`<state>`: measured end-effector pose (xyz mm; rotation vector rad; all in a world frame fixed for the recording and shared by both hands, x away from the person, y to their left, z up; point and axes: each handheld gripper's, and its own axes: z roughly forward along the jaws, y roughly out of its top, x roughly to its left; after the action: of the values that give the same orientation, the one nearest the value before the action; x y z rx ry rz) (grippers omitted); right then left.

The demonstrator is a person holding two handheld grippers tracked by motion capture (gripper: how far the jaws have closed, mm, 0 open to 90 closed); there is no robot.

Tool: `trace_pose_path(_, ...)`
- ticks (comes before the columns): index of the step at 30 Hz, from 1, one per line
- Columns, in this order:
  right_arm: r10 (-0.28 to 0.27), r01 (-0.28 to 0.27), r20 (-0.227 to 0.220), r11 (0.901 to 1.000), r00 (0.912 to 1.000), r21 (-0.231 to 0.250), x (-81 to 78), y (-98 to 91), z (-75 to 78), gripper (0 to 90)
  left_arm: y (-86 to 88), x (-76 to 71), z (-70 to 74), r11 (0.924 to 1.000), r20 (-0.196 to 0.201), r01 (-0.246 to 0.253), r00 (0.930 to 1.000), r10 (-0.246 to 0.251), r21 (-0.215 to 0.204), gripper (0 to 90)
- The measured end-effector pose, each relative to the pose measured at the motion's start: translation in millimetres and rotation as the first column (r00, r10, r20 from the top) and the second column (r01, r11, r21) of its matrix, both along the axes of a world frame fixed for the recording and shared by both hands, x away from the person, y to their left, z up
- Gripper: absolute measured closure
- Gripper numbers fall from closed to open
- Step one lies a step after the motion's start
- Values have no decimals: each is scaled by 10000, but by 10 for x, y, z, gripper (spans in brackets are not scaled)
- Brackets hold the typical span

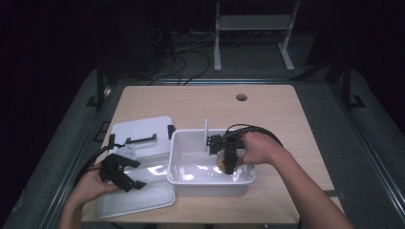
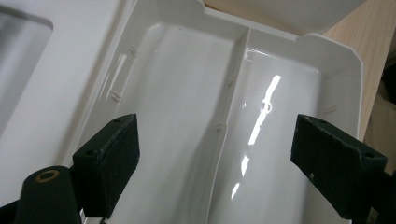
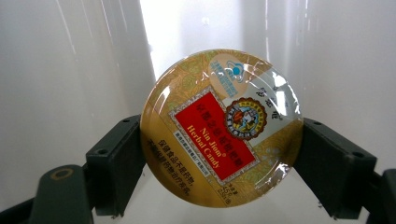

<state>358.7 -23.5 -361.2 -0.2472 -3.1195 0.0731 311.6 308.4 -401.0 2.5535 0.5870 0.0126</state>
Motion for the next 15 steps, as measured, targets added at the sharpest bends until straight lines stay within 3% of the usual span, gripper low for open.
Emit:
trace_pose_path(9, -105, 105, 6, 9999, 9999, -72, 7, 8, -54, 191, 26, -3, 8, 10000, -13, -25, 10000, 25, 6, 152)
trace_pose_path(15, -213, 210, 96, 9994, 9997, 292, 21, 8, 21, 195, 24, -5, 14, 10000, 5, -24, 10000, 24, -4, 152)
